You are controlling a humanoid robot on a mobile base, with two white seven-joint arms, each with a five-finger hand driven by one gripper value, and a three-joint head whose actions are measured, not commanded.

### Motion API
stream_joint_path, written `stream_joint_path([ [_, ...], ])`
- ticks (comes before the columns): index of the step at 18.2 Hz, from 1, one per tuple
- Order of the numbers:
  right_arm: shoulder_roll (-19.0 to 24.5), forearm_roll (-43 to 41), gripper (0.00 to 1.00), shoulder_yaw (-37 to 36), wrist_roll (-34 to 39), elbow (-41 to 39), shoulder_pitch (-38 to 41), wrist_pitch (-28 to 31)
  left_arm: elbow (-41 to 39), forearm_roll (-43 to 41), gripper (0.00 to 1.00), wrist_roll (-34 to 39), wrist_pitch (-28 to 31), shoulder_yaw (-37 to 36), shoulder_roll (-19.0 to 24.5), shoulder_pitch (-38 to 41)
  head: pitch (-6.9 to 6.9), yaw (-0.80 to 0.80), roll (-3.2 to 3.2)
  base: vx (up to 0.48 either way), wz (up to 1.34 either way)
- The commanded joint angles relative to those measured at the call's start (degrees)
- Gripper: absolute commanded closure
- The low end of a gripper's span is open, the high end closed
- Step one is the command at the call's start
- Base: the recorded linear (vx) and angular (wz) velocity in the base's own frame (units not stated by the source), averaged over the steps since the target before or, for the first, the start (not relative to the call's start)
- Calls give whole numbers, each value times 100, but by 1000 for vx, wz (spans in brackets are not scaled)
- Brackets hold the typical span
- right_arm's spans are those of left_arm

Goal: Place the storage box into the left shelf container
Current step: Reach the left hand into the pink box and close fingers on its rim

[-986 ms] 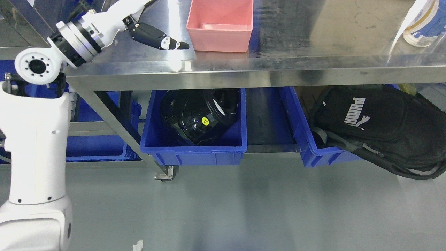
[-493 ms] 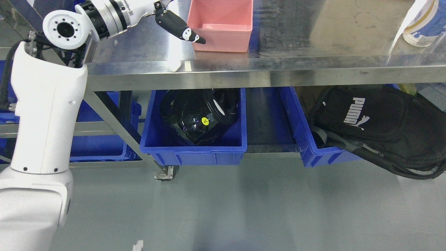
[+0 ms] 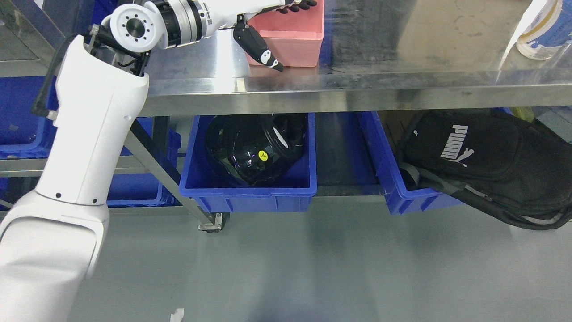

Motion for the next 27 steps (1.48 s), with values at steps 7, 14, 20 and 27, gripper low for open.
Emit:
stream_joint_path([
  [7, -100, -123, 0, 1, 24, -100, -18, -10, 1122, -167, 25, -75, -7, -332, -424, -191, 0, 0, 0, 0, 0],
  [14, -100, -123, 0, 1, 24, -100, -26, -1, 1394, -176, 58, -216, -174, 255, -617, -95, 0, 0, 0, 0, 4],
  [20, -100, -123, 0, 1, 24, -100, -26, -10, 1658, -141, 100, -594, -1141, 1538, -766, 169, 0, 0, 0, 2, 42],
  [27, -100, -123, 0, 1, 32, -100, -18, -1, 1641, 1638, 100, -594, -1413, 3386, -957, 925, 0, 0, 0, 0, 3],
])
